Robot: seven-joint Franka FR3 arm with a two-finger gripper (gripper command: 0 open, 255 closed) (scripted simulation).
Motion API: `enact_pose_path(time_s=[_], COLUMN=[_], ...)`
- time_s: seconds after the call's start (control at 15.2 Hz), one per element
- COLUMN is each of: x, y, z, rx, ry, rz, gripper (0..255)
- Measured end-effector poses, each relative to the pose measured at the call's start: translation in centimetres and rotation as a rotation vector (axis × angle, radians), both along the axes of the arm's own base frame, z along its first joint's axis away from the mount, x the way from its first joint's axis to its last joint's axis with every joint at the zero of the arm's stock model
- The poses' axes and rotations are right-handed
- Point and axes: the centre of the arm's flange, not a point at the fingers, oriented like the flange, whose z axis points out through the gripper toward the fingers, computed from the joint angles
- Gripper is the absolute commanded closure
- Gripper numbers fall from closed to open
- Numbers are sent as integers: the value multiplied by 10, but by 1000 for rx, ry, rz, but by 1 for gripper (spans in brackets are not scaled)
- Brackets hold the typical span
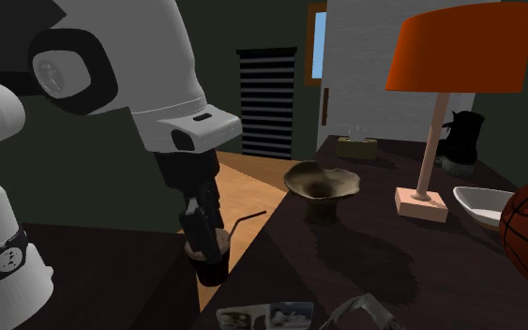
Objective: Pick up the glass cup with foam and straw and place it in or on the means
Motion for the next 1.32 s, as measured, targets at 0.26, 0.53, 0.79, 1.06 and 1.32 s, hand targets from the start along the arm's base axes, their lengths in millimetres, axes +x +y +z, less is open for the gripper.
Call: enact_pose_path(time_s=[0.26, 0.53, 0.79, 1.06, 1.32], x=[-1, -1, 0, 0, 0], y=[-1, -1, 1, 1, 0], z=[21, 42, 64, 84, 105], rx=[0, 0, 0, 0, 0], ry=[0, 0, 0, 0, 0], rz=[0, 0, 0, 0, 0], gripper=[255, 255, 255, 255, 255])
